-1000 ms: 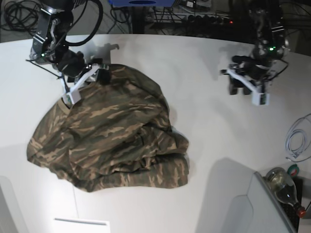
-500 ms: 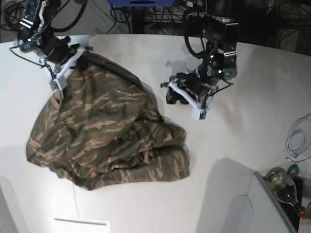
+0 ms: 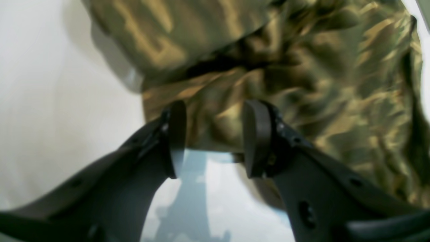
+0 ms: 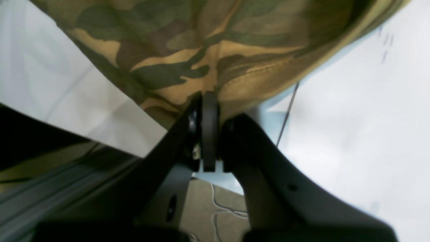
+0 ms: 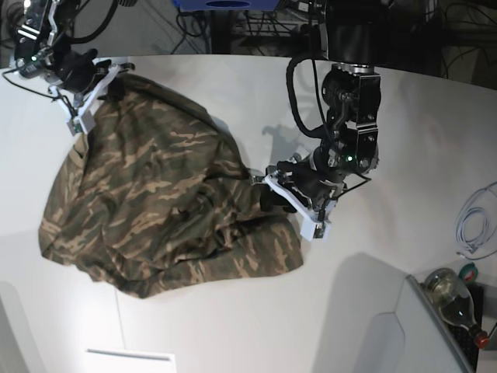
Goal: Layout the t-shirt on the table in an organized manner, then fold the t-shirt properly
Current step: 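Grasp the shirt edge with the left gripper and pull it away from the right gripper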
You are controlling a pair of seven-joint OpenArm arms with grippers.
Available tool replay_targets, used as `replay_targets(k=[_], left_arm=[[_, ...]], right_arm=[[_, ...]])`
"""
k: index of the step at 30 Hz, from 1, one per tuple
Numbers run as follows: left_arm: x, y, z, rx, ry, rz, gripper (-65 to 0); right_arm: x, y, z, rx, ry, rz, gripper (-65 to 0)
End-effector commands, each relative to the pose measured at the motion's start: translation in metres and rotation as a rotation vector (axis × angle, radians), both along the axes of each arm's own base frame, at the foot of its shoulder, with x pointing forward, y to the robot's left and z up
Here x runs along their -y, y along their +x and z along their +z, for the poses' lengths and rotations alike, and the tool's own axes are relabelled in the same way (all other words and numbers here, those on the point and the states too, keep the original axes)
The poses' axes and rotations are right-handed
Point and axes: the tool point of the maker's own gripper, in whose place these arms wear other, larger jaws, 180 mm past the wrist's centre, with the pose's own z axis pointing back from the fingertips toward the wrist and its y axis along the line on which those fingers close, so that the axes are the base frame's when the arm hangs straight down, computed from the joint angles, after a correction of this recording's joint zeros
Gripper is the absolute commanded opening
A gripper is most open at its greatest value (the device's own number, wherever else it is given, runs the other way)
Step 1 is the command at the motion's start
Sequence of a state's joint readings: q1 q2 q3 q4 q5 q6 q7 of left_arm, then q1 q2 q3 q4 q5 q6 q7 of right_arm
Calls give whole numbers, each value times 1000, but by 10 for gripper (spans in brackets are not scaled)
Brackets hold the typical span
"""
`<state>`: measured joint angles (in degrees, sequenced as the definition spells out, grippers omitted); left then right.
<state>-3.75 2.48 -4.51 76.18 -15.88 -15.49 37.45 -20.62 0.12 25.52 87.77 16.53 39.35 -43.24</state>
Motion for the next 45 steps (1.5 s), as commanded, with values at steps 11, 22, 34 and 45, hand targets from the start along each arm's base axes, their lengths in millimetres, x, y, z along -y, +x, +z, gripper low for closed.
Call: replay_targets(k=[11,22,34,45], left_arm=[[47,73,-27,-36,4,-113,-650],[-9,120,-36,145,209,171,-650],[-47,171,27,277,222,221,-650],[-4,135,77,194,175,58,-650]], right_arm=[[26,-9,5,0,-58,33,-650],[80,-30,8,-53,-182,88,-650],[116,21,34,23,-285,119,-650],[141,64,70,66,-393,142,-650]])
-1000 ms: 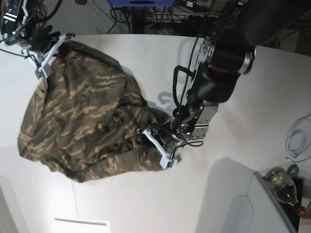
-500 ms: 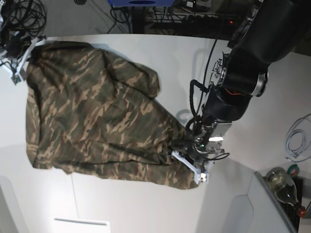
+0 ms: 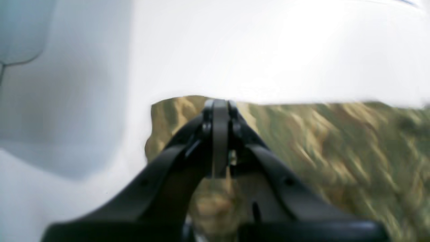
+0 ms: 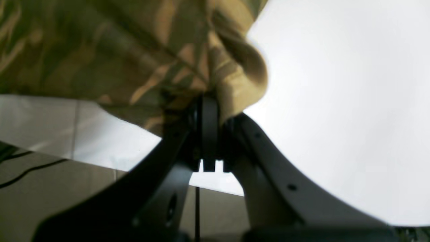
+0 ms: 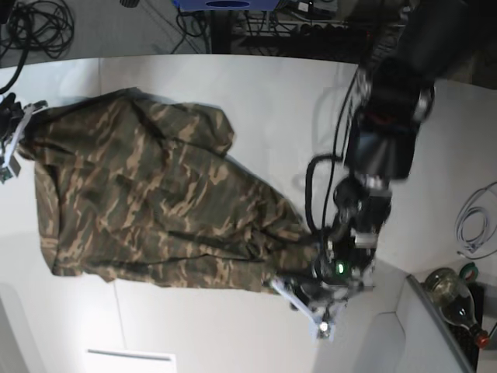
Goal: Layout the t-shirt on the table in an organized manner, then fold the t-shirt properly
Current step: 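Grasp the shirt edge with the left gripper and pull it away from the right gripper, then grasp the shirt with the right gripper and drag it outward to spread it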
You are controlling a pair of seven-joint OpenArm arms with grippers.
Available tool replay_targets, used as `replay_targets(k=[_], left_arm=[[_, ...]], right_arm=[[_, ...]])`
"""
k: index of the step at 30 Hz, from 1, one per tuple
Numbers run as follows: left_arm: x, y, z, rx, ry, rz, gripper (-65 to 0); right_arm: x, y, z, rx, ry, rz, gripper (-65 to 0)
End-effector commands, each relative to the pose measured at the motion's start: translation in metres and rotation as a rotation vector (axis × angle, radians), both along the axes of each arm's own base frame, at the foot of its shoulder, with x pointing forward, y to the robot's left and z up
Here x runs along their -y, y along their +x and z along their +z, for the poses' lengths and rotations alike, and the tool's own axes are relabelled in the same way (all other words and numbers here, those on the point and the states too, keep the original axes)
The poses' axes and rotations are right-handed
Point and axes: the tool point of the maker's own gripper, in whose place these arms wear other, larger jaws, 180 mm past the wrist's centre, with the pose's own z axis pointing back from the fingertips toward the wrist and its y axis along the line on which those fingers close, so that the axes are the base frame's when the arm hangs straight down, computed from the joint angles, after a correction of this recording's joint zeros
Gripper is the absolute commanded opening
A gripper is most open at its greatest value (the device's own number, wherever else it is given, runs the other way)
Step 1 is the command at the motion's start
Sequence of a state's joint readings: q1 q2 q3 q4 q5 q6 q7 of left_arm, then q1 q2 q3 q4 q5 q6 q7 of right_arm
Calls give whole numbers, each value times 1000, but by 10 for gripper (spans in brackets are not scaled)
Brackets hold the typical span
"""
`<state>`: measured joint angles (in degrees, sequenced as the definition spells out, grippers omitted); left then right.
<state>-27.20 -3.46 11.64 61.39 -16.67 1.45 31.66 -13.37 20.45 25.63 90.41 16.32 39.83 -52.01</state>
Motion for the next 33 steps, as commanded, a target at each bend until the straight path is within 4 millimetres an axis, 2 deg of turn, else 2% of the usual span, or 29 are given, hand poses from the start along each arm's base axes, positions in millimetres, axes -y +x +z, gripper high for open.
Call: replay_targets(k=[1,5,7,9,10,11,13,15,17,18,21,24,27,30,33], left_arm=[[25,-16,2,6,-25,-57,-650],[42,-68,-27,-45,-64,-81,-650],[42,-83,-42,-84,-65,-80,-650],[37,-99,-56,-118,-68,-67,-650],[34,-103,-57,-118,-67,-64,-650],[22,-106,-55,-109,-58,-48,-650],[-14,-123,-57,-110,-40,14,-650],[-65,-142,-55,-102,-11,114,-650],[-115,-162,-50,-95,27,206,-650],[-139,-174,-46,-90,51,231,-650],[-194,-210,-33,-75,98,262,-650],[-232,-240,-27,-81,130,277,-650],[-259,-262,-22,-89,153,311,-650],[-275,-277,-19,-98,173,349,-650],[-279,-284,-20,-110,179,361,-650]], right_arm=[[-2,13,11,54,7,14,-650],[2,26,20,84,-3,12,-650],[7,33,26,100,-15,11,-650],[8,32,24,86,-19,14,-645],[7,31,24,75,-21,13,-626],[7,28,23,63,-25,13,-591],[4,24,19,52,-15,7,-468],[-2,20,19,63,-7,11,-336],[-10,16,24,95,-5,34,-252],[-22,15,27,126,14,45,-242],[-66,7,43,233,76,95,-240],[-133,-4,48,257,168,225,-234],[-198,-23,27,182,193,433,-237],[-253,-35,8,146,150,625,-236],[-282,-34,-6,120,96,673,-233]])
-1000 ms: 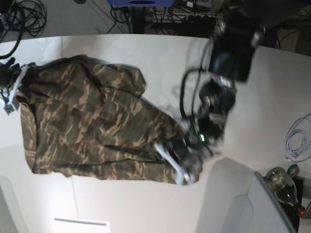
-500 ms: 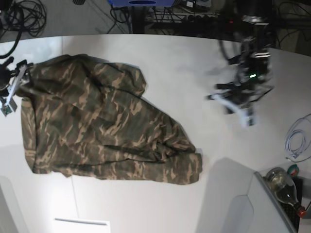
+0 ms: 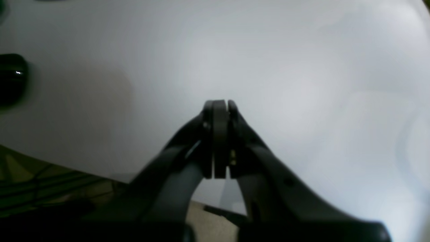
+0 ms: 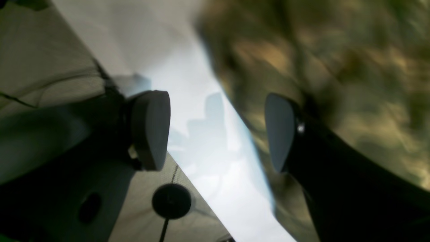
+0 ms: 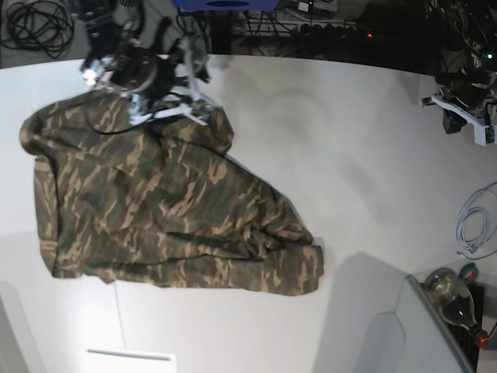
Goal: Layout the t-shirt on the table in an organized manner, then fold the t-shirt properly
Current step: 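Grasp the shirt with the right gripper and drag it outward to spread it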
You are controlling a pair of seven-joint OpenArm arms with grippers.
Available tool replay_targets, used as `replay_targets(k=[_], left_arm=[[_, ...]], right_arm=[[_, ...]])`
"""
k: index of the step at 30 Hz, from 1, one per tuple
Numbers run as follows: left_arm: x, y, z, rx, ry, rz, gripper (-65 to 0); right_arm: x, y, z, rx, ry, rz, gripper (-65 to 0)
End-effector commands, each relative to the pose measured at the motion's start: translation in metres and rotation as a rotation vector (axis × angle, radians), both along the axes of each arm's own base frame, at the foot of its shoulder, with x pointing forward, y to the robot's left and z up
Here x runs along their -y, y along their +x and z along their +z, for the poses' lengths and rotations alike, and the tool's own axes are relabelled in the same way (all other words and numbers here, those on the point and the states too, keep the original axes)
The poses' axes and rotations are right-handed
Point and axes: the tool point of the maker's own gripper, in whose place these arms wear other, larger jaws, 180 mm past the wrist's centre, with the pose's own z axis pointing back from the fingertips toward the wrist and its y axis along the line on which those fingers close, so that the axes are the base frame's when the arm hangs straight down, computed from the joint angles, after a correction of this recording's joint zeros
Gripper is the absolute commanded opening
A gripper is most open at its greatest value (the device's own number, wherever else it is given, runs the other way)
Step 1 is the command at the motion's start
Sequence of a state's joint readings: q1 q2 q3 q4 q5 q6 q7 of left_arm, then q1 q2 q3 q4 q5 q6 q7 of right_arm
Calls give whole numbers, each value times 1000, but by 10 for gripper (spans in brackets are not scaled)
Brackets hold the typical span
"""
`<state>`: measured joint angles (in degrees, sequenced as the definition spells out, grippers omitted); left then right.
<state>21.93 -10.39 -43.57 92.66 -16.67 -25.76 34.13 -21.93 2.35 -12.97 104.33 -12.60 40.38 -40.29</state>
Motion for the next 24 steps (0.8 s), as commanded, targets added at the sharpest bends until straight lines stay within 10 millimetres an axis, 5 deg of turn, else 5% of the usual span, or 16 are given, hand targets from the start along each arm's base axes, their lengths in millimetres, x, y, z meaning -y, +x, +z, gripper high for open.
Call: replay_targets(k=[1,7,12,14,16,18,24], left_arm=[[-8,5,13,33,28,-3,-650],[-7,-1,10,18,27,-4,-650],[-8,-4,5,5,18,1,-650],[-9,-6,1,-2,10,11,-650],[-9,-7,-3,-11,3,13,-650],[-8,-8,-5,-15,-1,14,-650],[-7,-9,-9,-22,-9,13,-650]], right_arm=[[-6,14,3,32,-2,-9,-231],[-33,31,-27,-9,17,1,-239],[-28,38,-52,-31,2,-76,-246],[-27,35,-61,-58,-5,-79,-339],[-27,33,-64,-68,-8,-78,-528],[-27,29,-61,-67,-6,-83,-650],[-24,8,-10,47,44,-112,-650]])
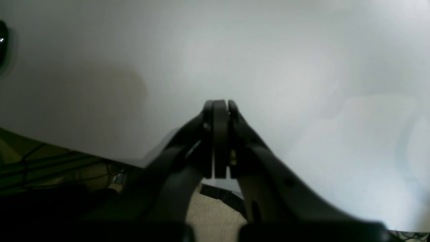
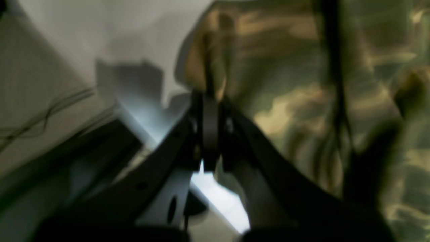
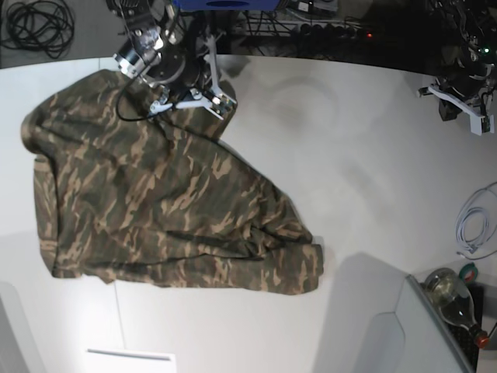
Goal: Layout the t-shirt on the table in an organized manner, then fold the t-shirt properly
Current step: 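Grasp the shirt with the right gripper and drag it outward to spread it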
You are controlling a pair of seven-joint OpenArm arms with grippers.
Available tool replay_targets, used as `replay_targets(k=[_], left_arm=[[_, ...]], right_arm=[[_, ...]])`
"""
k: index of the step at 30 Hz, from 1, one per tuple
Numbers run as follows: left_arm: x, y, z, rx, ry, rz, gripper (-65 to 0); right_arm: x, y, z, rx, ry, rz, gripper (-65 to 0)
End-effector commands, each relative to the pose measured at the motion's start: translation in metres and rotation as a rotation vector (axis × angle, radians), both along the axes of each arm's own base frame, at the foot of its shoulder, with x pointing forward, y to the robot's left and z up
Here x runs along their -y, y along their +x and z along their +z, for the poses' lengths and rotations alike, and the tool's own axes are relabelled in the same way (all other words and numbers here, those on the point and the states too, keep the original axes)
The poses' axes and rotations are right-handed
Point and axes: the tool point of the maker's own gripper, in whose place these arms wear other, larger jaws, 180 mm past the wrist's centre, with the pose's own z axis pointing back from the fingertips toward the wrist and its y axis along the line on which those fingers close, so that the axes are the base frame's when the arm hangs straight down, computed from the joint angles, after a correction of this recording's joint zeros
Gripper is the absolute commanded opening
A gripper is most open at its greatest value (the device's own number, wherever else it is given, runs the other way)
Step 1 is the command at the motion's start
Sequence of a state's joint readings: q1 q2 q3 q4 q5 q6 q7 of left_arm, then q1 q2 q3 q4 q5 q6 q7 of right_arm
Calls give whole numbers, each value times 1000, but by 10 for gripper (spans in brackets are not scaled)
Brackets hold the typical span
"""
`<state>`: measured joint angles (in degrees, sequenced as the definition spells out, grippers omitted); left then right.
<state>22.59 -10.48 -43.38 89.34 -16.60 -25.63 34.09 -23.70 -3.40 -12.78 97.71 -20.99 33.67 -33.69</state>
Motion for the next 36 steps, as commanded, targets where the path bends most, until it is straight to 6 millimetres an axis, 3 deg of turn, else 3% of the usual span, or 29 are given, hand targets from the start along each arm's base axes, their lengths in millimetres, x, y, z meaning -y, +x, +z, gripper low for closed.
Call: replay_targets(k=[1,7,13,17,21,24,26,27,30,32,34,36], left_arm=[[-3,7,11,32,20,-16,-650],[39,20,-7,-2,-27,-136,-650],[60,28,-13,-5,-57,-187,-650],[56,33,-14,-2,-55,-176,-650],[54,33,-14,-2,-53,-174,-650],[54,34,-13,-1,-53,-174,-650],[54,35,-13,1,-53,-174,-650],[54,35,-13,1,-53,-174,-650],[54,40,-10,13,-51,-173,-650],[53,39,-10,11,-50,-173,-650],[53,38,-11,9,-50,-171,-650],[41,34,-9,11,-41,-136,-650]], right_arm=[[-1,13,22,79,35,-4,-650],[31,4,60,158,-26,-18,-650],[94,23,62,190,-128,-166,-650],[151,46,73,242,-187,-319,-650],[212,83,99,334,-110,-555,-650],[240,112,93,342,-65,-670,-650],[250,133,77,297,-36,-716,-636],[256,139,68,258,-44,-727,-597],[265,143,44,103,-107,-718,-342],[262,145,54,137,-123,-691,-227],[244,140,71,236,-112,-614,-245],[194,132,81,315,-51,-457,-263]])
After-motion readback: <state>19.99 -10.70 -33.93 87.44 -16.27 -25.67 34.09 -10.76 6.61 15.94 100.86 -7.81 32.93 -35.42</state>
